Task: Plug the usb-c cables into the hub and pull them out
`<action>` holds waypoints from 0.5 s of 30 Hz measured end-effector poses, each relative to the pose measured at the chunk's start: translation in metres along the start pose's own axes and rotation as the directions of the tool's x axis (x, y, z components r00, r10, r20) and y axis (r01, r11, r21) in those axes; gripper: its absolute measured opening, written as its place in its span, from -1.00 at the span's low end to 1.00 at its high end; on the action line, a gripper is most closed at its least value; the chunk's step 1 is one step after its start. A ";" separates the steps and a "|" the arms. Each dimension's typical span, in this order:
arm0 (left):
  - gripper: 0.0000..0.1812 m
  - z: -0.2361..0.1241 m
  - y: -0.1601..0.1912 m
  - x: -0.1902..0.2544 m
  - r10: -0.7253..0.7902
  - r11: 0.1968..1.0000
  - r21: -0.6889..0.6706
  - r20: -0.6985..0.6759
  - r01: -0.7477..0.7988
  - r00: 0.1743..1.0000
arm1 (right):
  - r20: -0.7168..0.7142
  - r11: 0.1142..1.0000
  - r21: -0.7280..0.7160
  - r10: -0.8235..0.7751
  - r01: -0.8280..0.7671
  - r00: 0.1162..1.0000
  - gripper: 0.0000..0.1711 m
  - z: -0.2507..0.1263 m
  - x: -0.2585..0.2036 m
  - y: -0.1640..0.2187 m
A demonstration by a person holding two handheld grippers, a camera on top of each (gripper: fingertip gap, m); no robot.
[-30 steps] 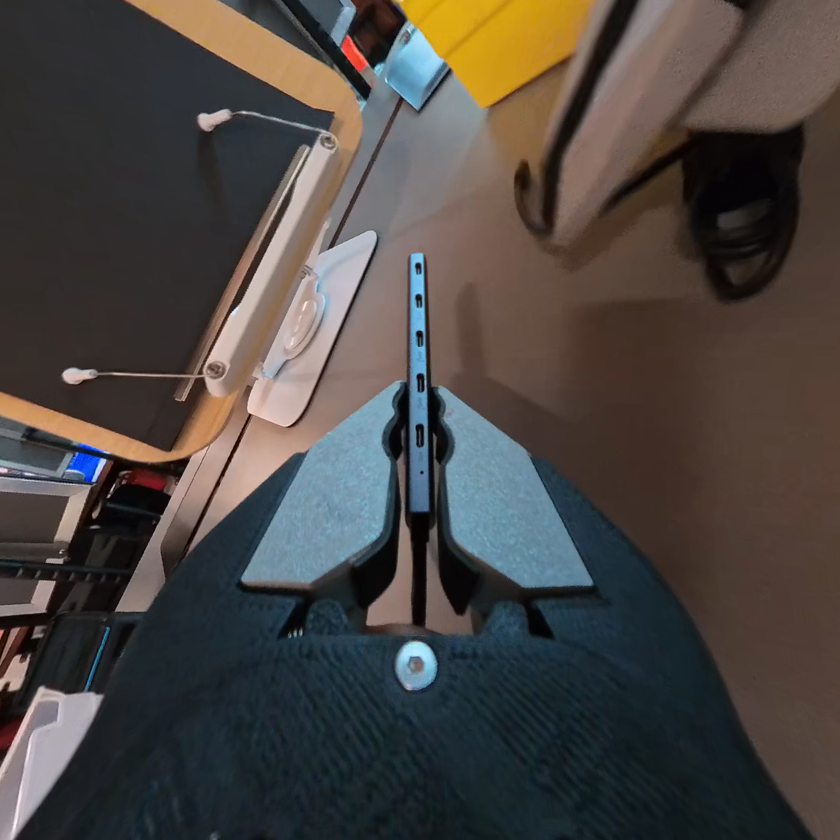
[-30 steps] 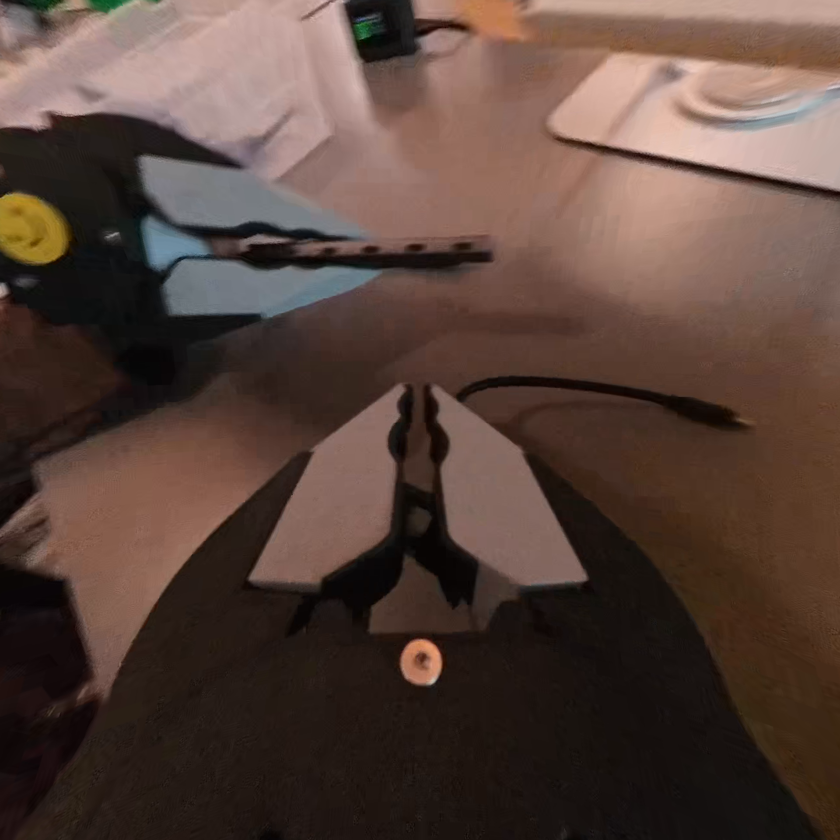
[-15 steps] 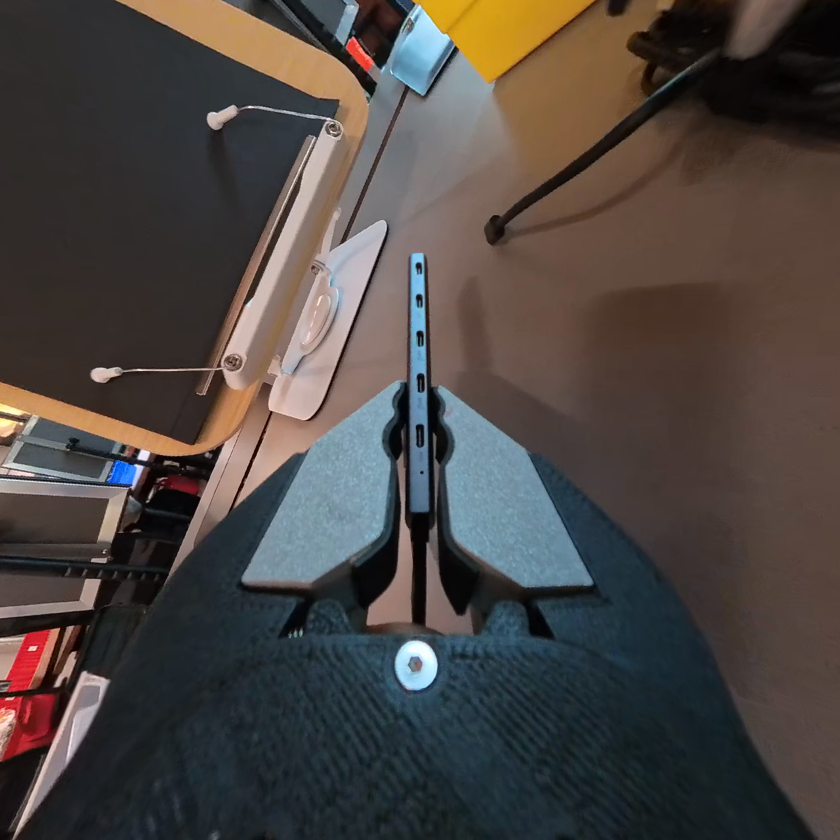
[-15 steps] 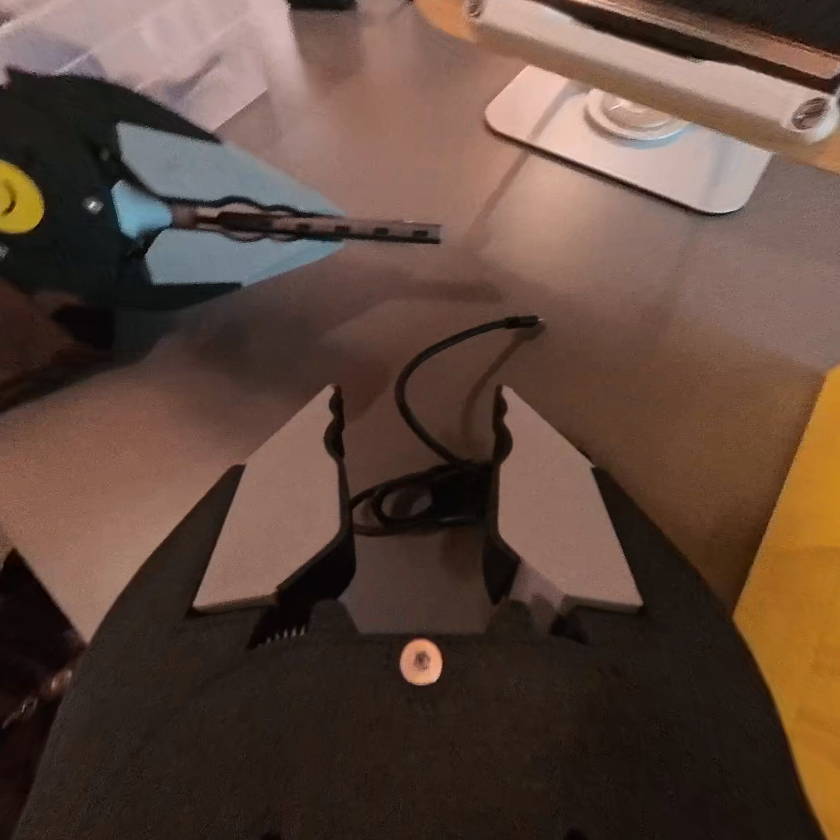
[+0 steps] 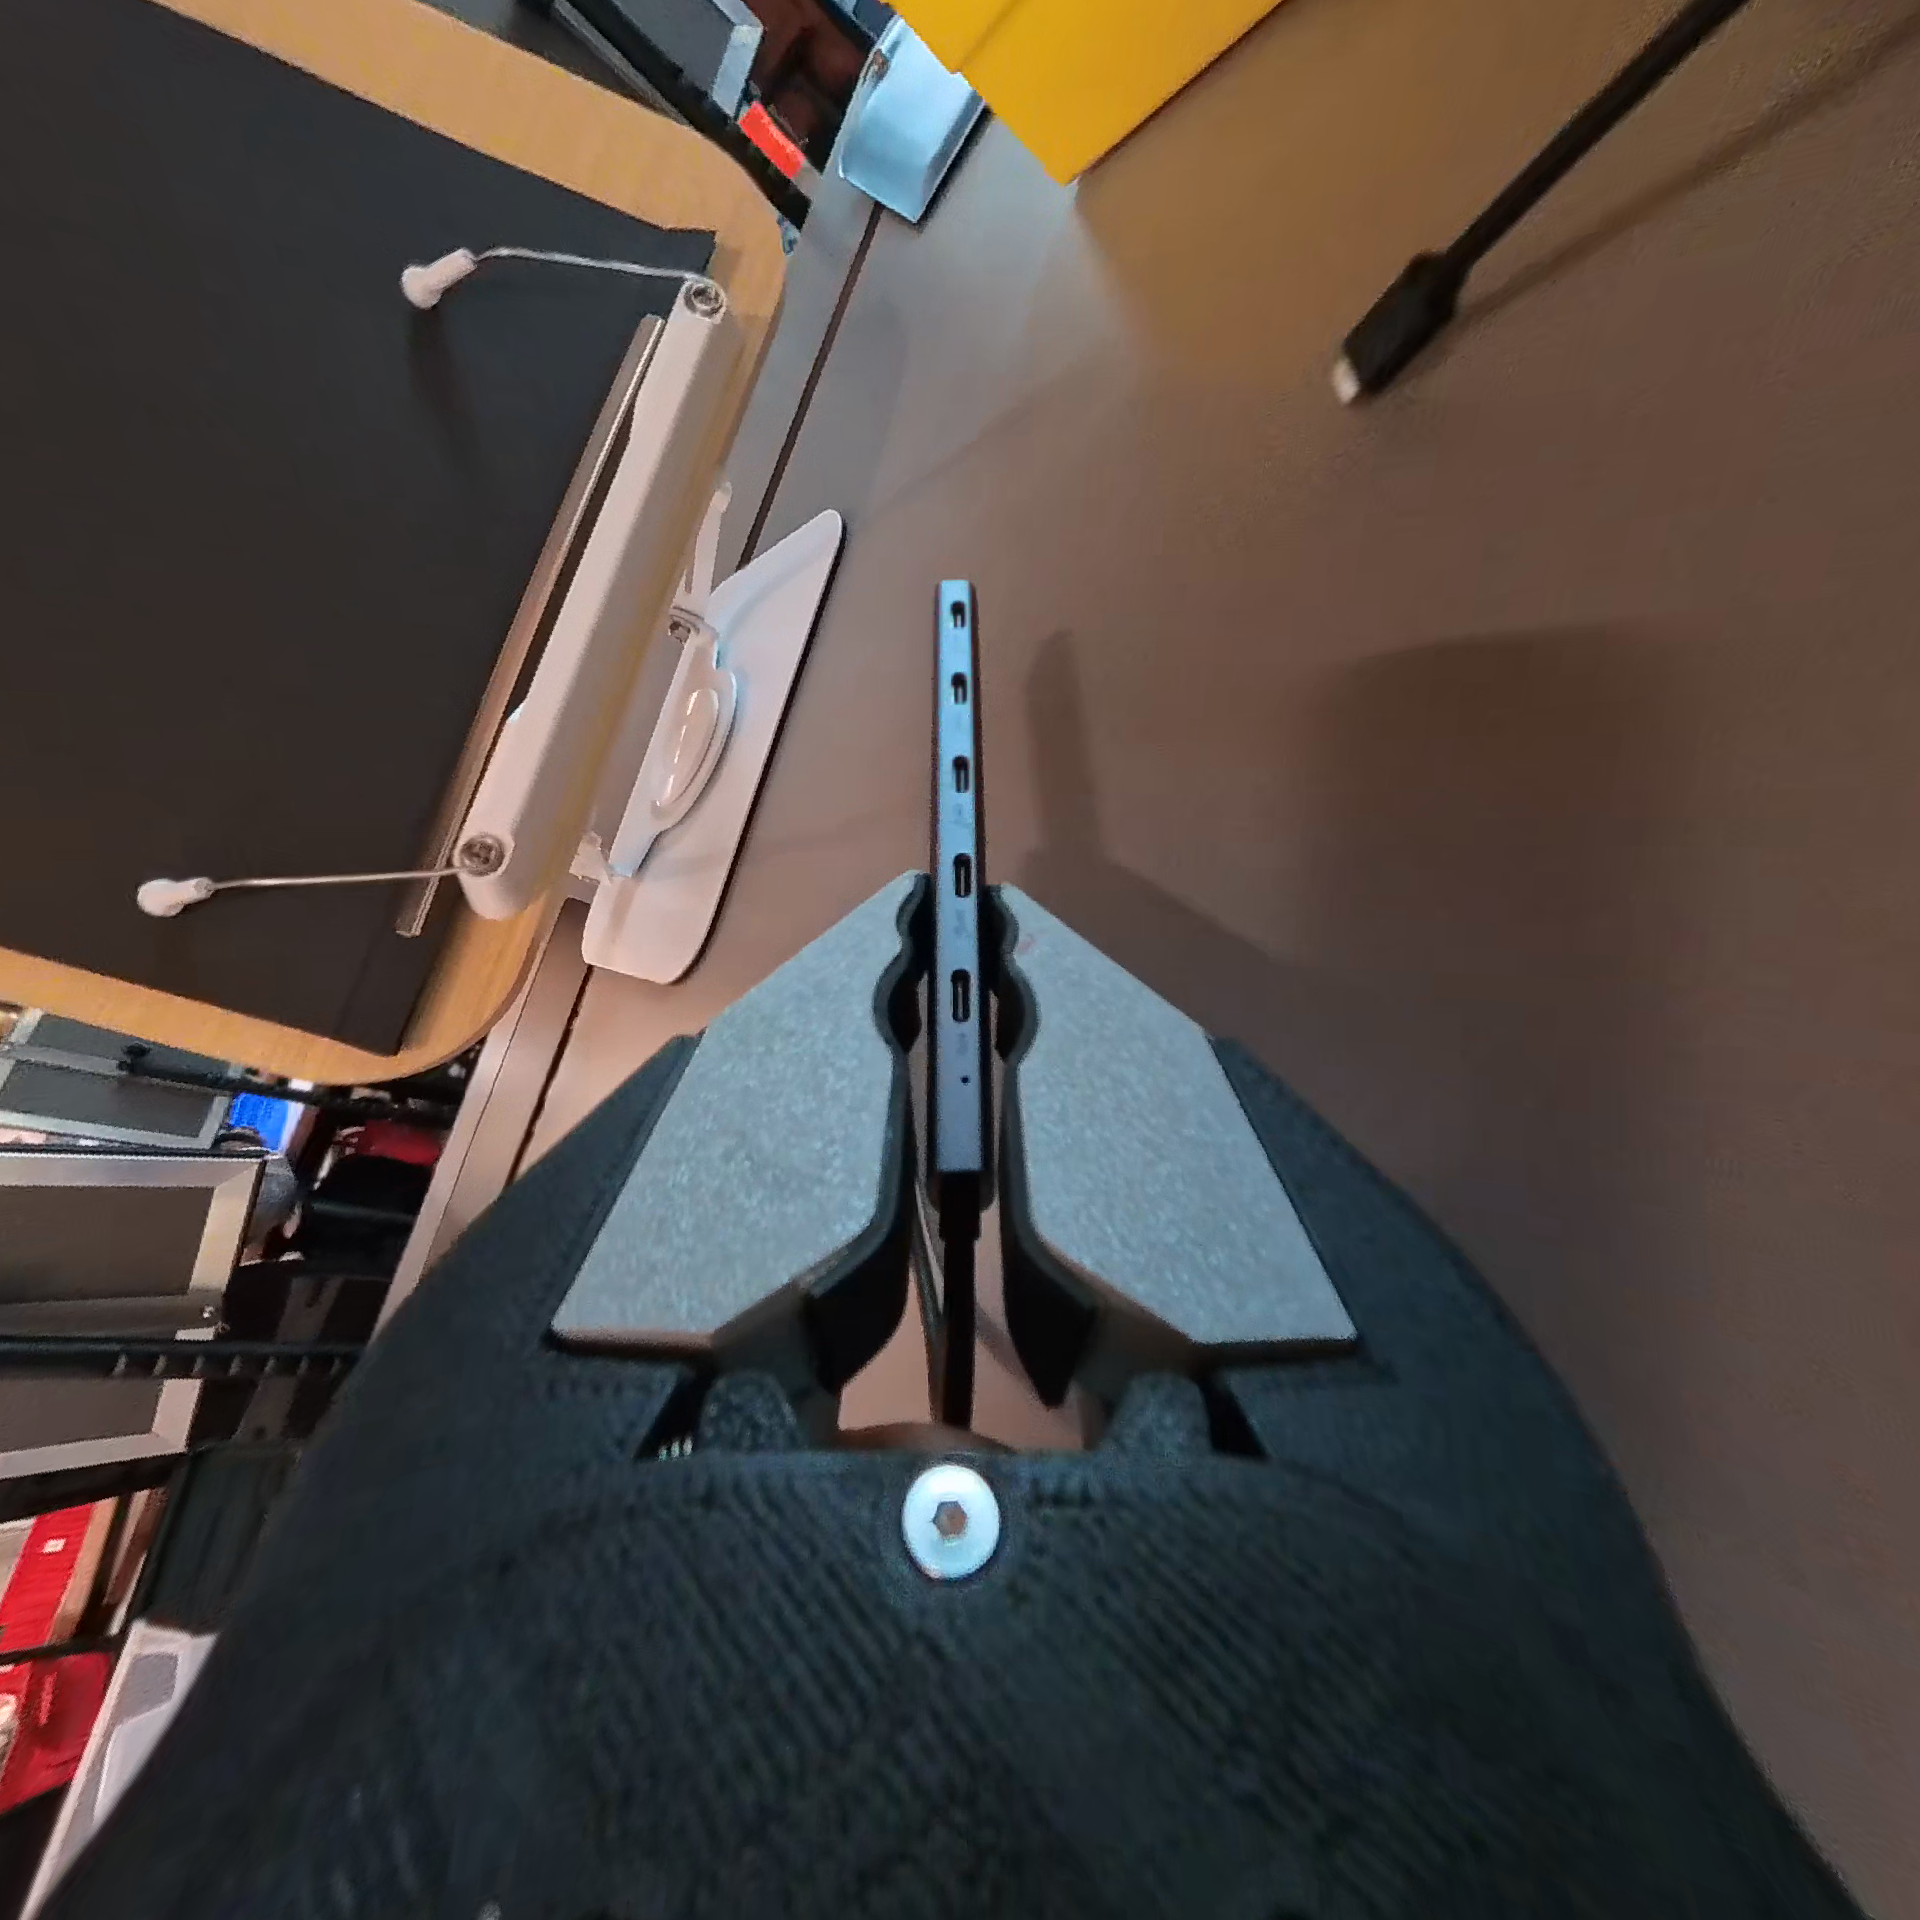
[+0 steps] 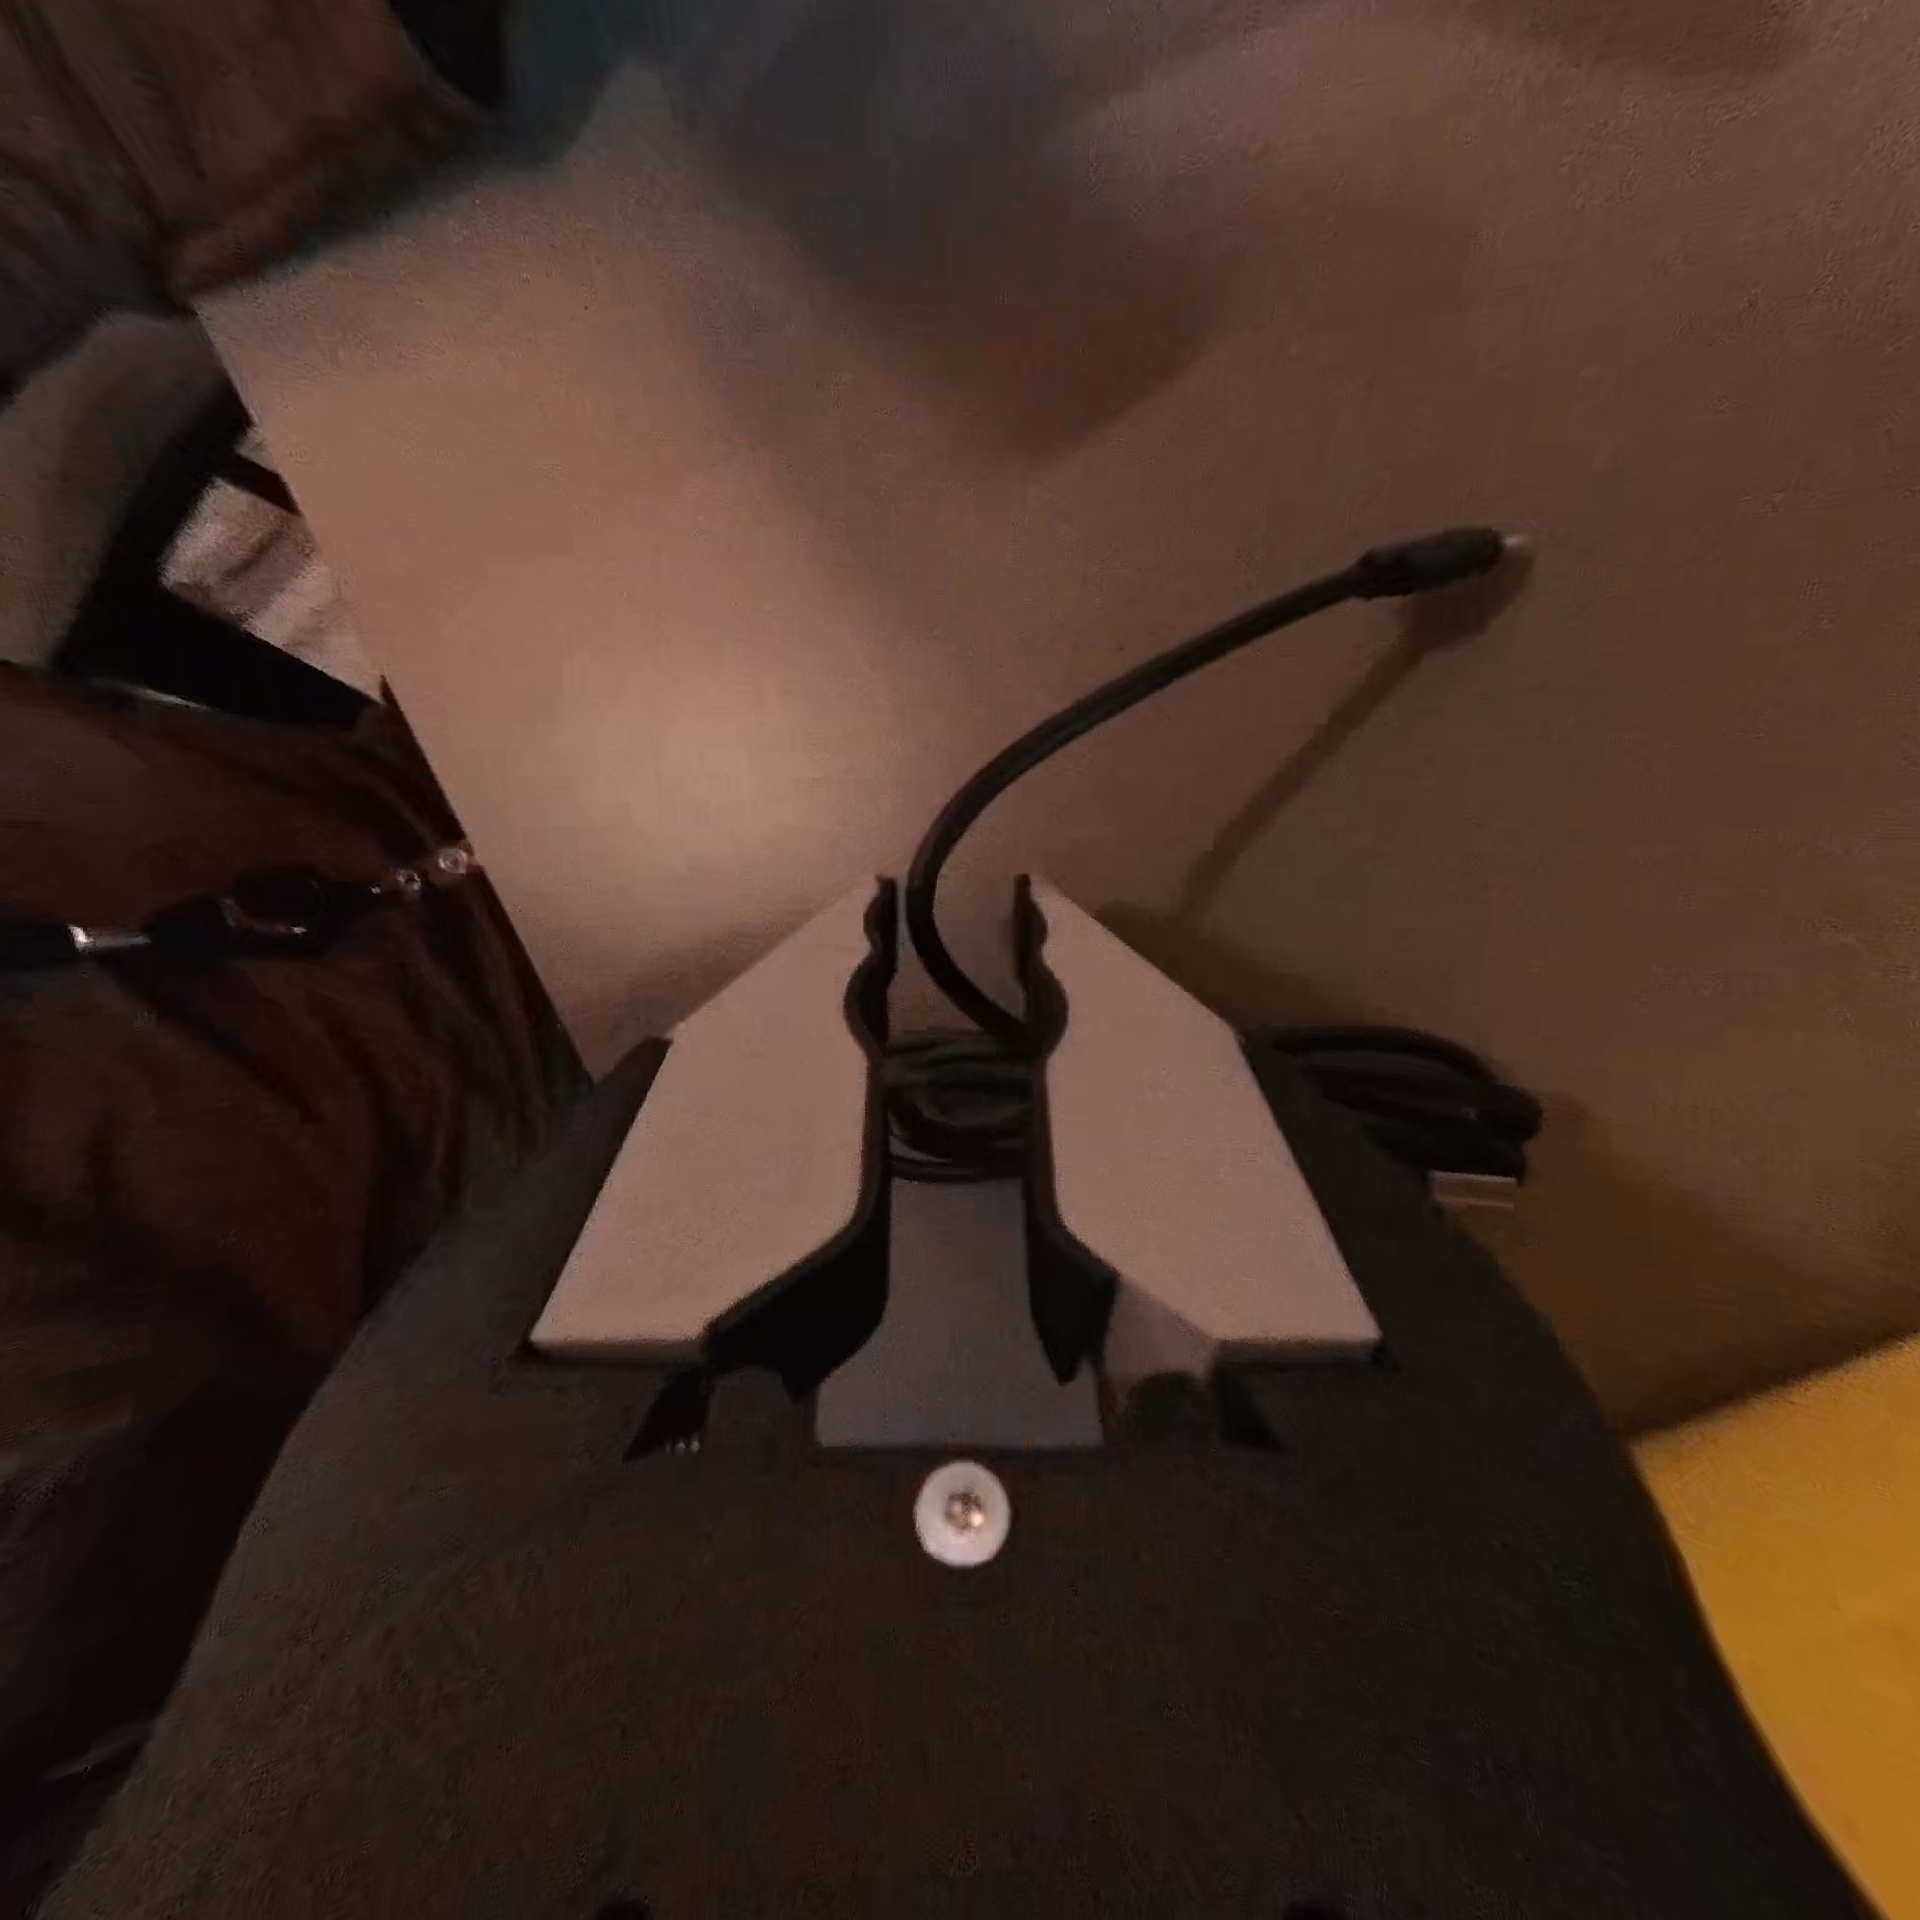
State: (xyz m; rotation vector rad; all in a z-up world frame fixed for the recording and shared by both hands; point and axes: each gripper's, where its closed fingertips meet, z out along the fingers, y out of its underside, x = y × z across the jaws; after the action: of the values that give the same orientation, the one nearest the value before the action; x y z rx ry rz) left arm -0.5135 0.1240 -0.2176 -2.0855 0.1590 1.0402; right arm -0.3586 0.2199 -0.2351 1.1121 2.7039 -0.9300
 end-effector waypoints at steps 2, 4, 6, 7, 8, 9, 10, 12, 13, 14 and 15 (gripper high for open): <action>-0.92 0.000 0.000 0.001 0.010 1.000 -0.001 0.000 -0.010 1.000 | -0.040 0.999 -0.025 -0.023 0.022 0.999 -0.72 -0.008 -0.003 0.002; -0.92 -0.001 0.000 0.001 0.012 1.000 -0.003 0.008 -0.012 1.000 | -0.068 1.000 -0.008 -0.028 0.028 0.997 -0.62 -0.014 -0.010 -0.006; -0.93 -0.002 0.001 -0.001 0.003 1.000 0.000 0.016 -0.003 1.000 | -0.113 1.000 0.013 0.000 0.001 0.994 -0.38 -0.019 -0.011 -0.015; -0.93 -0.003 0.001 -0.001 -0.003 1.000 -0.002 0.017 0.003 1.000 | -0.156 1.000 0.027 0.020 -0.016 0.988 -0.31 -0.021 -0.007 -0.021; -0.93 -0.003 0.001 -0.001 -0.007 1.000 -0.001 0.018 0.007 1.000 | -0.211 0.999 0.041 0.038 -0.030 0.977 -0.31 -0.023 0.000 -0.027; -0.93 -0.003 0.001 -0.001 -0.010 1.000 0.002 0.016 0.010 1.000 | -0.267 0.997 0.058 0.056 -0.042 0.962 -0.30 -0.024 0.007 -0.035; -0.93 -0.003 0.001 0.000 -0.011 1.000 0.003 0.013 0.011 1.000 | -0.313 0.997 0.068 0.066 -0.047 0.948 -0.28 -0.022 0.014 -0.041; -0.93 -0.002 0.000 0.002 -0.006 1.000 0.001 0.009 0.006 1.000 | -0.394 0.998 0.050 0.056 -0.039 0.918 -0.26 -0.015 0.024 -0.049; -0.93 -0.002 0.000 0.003 -0.002 1.000 0.000 0.007 0.002 1.000 | -0.446 0.999 0.029 0.037 -0.027 0.894 -0.30 -0.011 0.030 -0.052; -0.93 -0.002 -0.001 0.003 0.000 1.000 0.000 0.007 0.000 1.000 | -0.497 1.000 -0.010 0.003 -0.009 0.868 -0.37 -0.006 0.037 -0.053; -0.93 -0.002 -0.001 0.003 0.002 1.000 0.002 0.008 -0.002 1.000 | -0.548 0.998 -0.065 -0.037 0.002 0.836 -0.36 0.000 0.045 -0.050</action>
State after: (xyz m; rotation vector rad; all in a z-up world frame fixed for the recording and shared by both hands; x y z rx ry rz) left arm -0.5096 0.1241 -0.2182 -2.0794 0.1585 1.0487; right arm -0.4245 0.2199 -0.2219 1.5429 3.1583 -0.5814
